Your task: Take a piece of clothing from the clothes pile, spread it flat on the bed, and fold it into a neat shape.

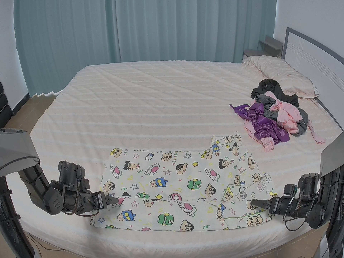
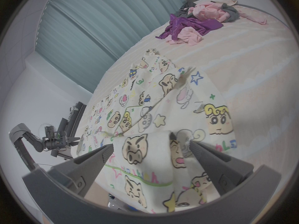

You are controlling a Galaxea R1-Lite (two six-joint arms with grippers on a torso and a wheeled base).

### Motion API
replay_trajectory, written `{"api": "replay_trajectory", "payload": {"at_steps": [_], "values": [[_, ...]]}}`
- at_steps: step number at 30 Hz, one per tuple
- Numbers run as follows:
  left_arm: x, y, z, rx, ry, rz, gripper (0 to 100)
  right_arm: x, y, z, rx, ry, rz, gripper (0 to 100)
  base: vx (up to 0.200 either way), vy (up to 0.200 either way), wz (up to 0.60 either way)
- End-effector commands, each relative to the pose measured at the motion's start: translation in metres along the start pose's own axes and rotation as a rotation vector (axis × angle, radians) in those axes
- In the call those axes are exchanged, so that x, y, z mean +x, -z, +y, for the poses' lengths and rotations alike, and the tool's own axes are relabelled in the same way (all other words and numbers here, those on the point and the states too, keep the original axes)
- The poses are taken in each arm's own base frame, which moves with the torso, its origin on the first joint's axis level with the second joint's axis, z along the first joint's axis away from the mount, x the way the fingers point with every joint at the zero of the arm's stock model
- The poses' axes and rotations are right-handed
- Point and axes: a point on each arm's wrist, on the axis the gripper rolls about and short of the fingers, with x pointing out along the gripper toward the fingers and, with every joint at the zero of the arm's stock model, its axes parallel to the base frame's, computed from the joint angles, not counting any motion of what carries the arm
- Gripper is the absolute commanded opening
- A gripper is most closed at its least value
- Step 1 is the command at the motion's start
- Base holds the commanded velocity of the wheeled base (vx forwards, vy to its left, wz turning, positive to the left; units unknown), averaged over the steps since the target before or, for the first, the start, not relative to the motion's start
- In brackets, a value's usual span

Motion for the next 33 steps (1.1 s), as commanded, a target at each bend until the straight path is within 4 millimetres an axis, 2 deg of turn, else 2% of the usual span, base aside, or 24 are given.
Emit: {"api": "replay_trajectory", "payload": {"at_steps": [1, 2, 3, 11, 24, 28, 33], "values": [[0.004, 0.002, 0.001, -0.002, -0.005, 0.016, 0, -0.002, 0.003, 0.000, 0.004, -0.022, 0.015, 100, 0.000, 0.000, 0.00], [0.004, 0.003, 0.001, -0.004, -0.005, 0.017, 0, -0.002, 0.003, 0.000, 0.003, -0.028, 0.017, 100, 0.000, 0.000, 0.00], [0.004, 0.003, 0.001, -0.004, -0.006, 0.019, 0, -0.002, 0.003, 0.000, 0.000, -0.031, 0.018, 0, 0.000, 0.000, 0.00], [0.004, 0.006, 0.002, -0.002, -0.007, 0.030, 0, 0.002, 0.006, -0.004, -0.002, -0.043, 0.045, 0, 0.000, 0.000, 0.00], [0.006, 0.013, 0.006, -0.010, -0.020, 0.028, 0, -0.005, -0.016, 0.006, -0.029, -0.081, -0.070, 0, 0.000, 0.000, 0.00], [0.009, 0.013, 0.007, -0.010, -0.019, 0.019, 0, -0.001, -0.022, 0.006, -0.037, -0.088, -0.094, 0, 0.000, 0.000, 0.00], [0.009, 0.013, 0.008, -0.017, -0.020, 0.019, 0, 0.006, -0.019, 0.002, -0.028, -0.080, -0.074, 0, 0.000, 0.000, 0.00]]}}
